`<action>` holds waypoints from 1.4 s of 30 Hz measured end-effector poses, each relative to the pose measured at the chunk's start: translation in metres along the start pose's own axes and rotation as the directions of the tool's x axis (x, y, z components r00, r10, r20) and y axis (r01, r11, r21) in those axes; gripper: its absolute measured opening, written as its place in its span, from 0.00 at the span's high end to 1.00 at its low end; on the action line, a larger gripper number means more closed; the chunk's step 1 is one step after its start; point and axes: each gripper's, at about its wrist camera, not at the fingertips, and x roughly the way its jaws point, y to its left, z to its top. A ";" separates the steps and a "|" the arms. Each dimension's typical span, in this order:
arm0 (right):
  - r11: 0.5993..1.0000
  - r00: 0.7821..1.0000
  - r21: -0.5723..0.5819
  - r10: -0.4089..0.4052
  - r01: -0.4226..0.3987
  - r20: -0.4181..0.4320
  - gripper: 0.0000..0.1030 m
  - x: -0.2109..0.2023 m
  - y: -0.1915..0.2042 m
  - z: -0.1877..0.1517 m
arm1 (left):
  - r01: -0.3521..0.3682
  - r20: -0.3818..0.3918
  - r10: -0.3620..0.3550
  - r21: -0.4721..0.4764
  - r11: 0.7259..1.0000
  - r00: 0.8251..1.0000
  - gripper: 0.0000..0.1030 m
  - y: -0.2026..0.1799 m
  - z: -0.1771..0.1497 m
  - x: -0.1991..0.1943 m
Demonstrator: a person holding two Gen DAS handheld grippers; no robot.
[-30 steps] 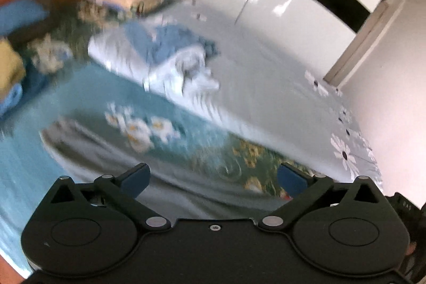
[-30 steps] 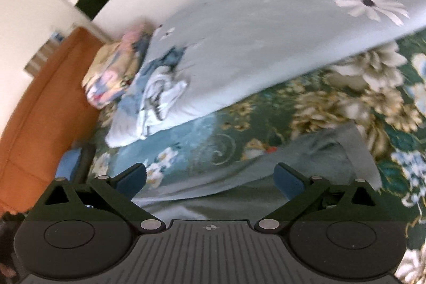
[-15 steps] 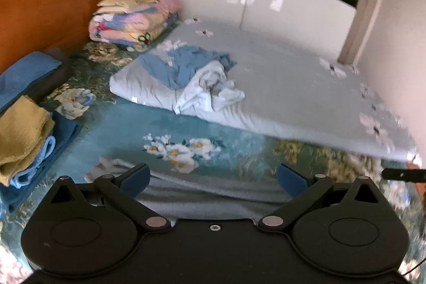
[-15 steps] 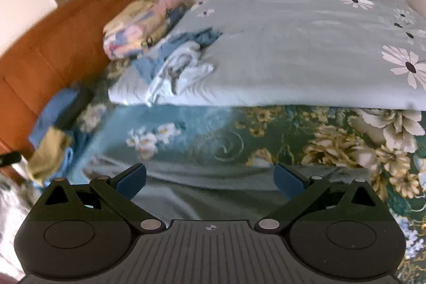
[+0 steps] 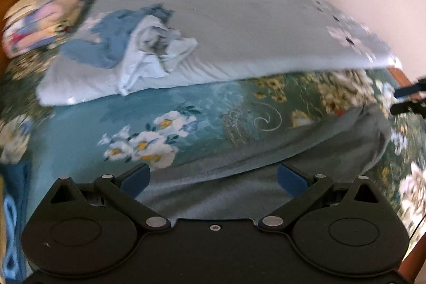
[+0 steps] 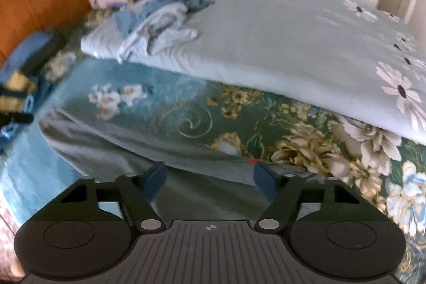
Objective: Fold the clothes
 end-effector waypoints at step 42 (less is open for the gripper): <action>0.898 0.955 -0.436 -0.078 -0.058 -0.287 0.99 0.190 0.043 0.026 | 0.125 -0.208 -0.067 0.279 0.952 0.976 0.97 0.038 -0.019 0.184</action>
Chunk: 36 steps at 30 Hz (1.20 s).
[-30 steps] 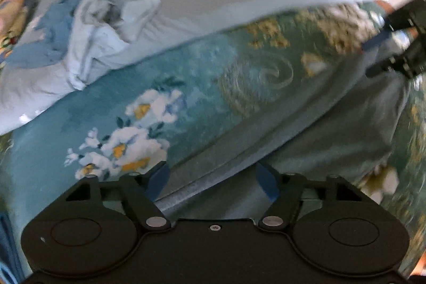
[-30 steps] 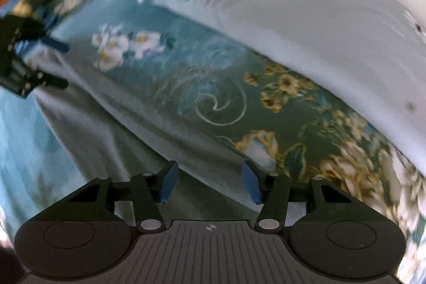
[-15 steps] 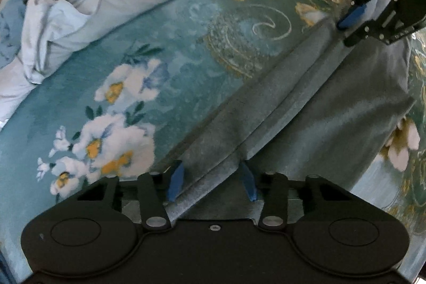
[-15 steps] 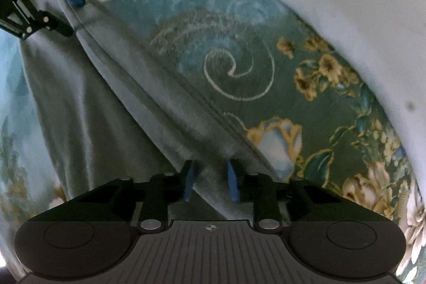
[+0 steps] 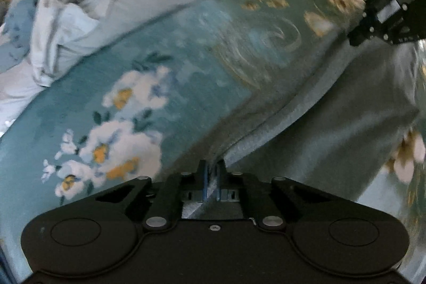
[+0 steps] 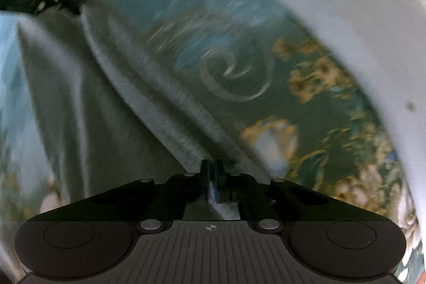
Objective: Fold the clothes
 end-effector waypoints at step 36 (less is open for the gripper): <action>0.714 0.985 0.695 -0.163 0.085 0.047 0.65 -0.054 -0.024 -0.111 | -0.315 -0.196 0.339 -0.885 0.342 0.920 0.36 0.089 -0.148 -0.087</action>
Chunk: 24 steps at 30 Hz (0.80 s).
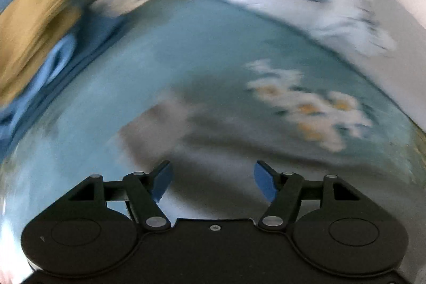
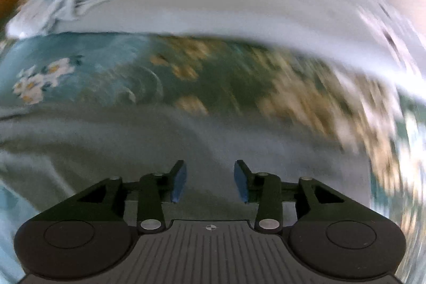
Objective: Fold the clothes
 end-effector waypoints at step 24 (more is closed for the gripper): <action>0.340 0.960 0.898 0.073 -0.279 0.271 0.54 0.054 -0.164 -0.116 | 0.342 0.142 -0.324 -0.597 0.726 0.935 0.58 0.085 -0.045 0.045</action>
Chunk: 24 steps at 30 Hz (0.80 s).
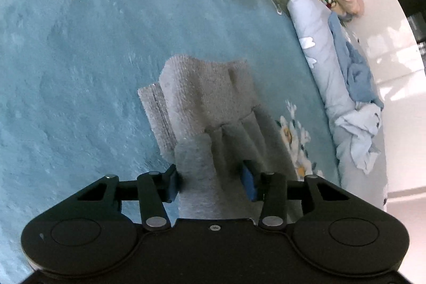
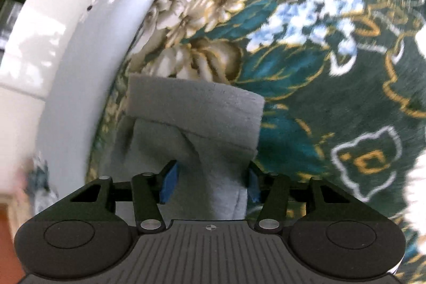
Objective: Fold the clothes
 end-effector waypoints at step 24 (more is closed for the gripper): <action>0.997 0.998 0.023 -0.069 0.068 0.003 0.89 -0.030 -0.013 0.001 | -0.077 -0.006 0.077 0.050 0.996 0.997 0.91 0.000 0.002 0.000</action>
